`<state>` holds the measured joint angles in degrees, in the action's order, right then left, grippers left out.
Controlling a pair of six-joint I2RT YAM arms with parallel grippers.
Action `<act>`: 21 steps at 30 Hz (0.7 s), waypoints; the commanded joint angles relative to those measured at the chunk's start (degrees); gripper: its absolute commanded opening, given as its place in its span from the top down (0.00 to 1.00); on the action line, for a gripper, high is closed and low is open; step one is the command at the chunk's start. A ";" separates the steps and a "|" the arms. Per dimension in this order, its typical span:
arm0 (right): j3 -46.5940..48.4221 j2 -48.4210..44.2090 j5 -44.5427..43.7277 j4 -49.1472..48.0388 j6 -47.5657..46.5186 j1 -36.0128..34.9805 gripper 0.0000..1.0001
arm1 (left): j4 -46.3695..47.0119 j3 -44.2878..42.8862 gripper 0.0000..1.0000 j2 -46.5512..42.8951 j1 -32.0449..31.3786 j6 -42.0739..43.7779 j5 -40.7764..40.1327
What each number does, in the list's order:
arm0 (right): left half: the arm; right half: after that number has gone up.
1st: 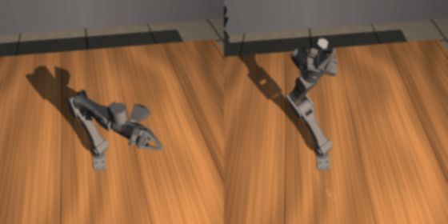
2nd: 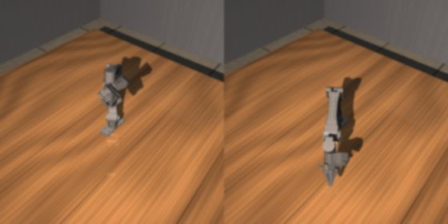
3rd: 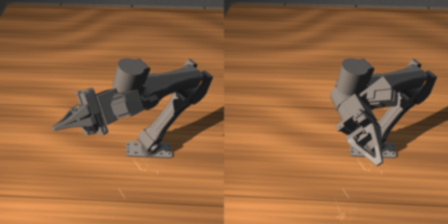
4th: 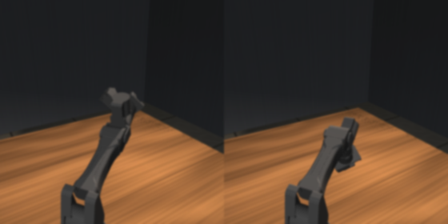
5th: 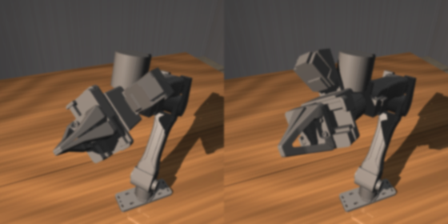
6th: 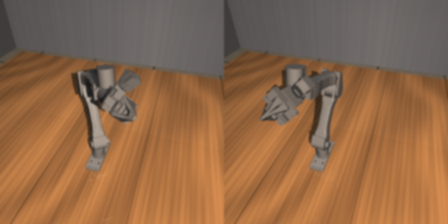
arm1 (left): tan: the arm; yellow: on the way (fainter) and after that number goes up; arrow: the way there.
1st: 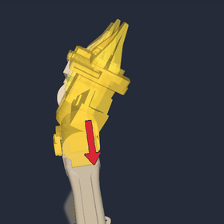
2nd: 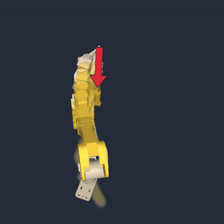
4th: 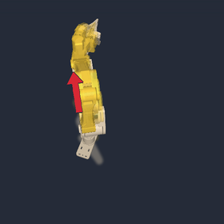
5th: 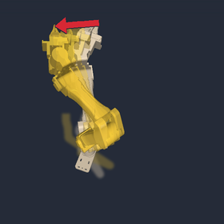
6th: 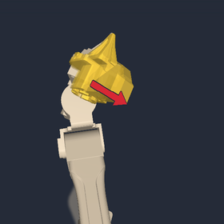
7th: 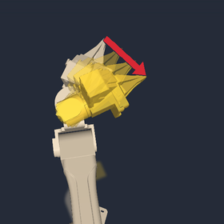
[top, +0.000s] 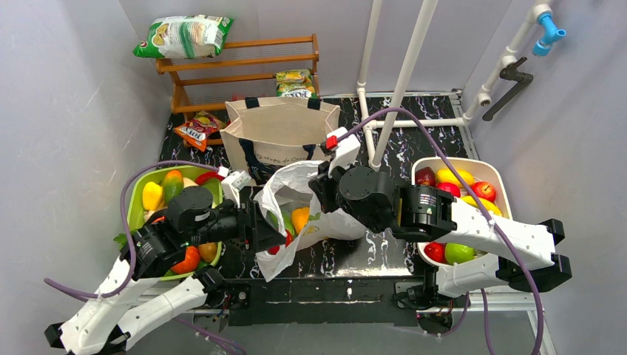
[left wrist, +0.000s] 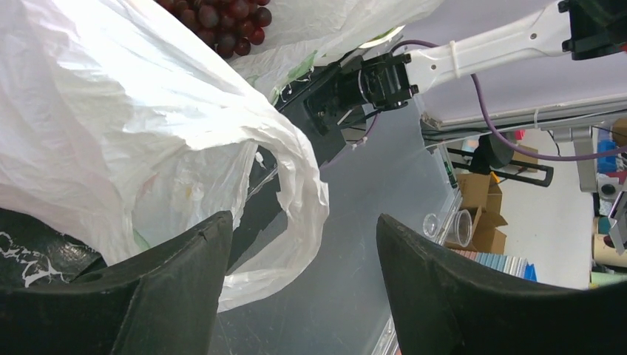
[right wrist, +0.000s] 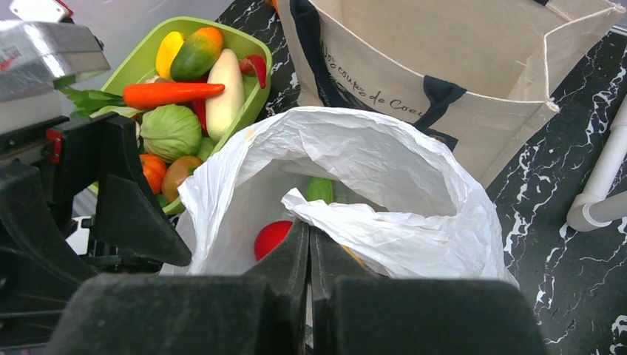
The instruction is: Place the mixed food into the grocery bags and tie them
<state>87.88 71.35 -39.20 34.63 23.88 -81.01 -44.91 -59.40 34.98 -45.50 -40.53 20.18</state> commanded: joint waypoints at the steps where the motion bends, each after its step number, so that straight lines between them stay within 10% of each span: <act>1: 1.62 -1.30 -0.22 -1.00 2.11 0.88 0.99 | 4.43 2.72 0.31 0.40 -2.35 -0.11 0.02; 11: 0.45 -2.73 0.35 0.10 3.96 2.33 0.99 | 7.93 4.67 0.41 8.21 -12.14 2.28 -5.47; 21: 0.09 -5.39 1.32 2.23 5.02 2.79 0.99 | 8.94 -1.79 1.00 11.72 -15.47 1.97 -6.08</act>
<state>87.20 68.03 -38.30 36.99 27.99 -78.43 -37.06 -55.02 46.98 -60.05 -38.81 14.63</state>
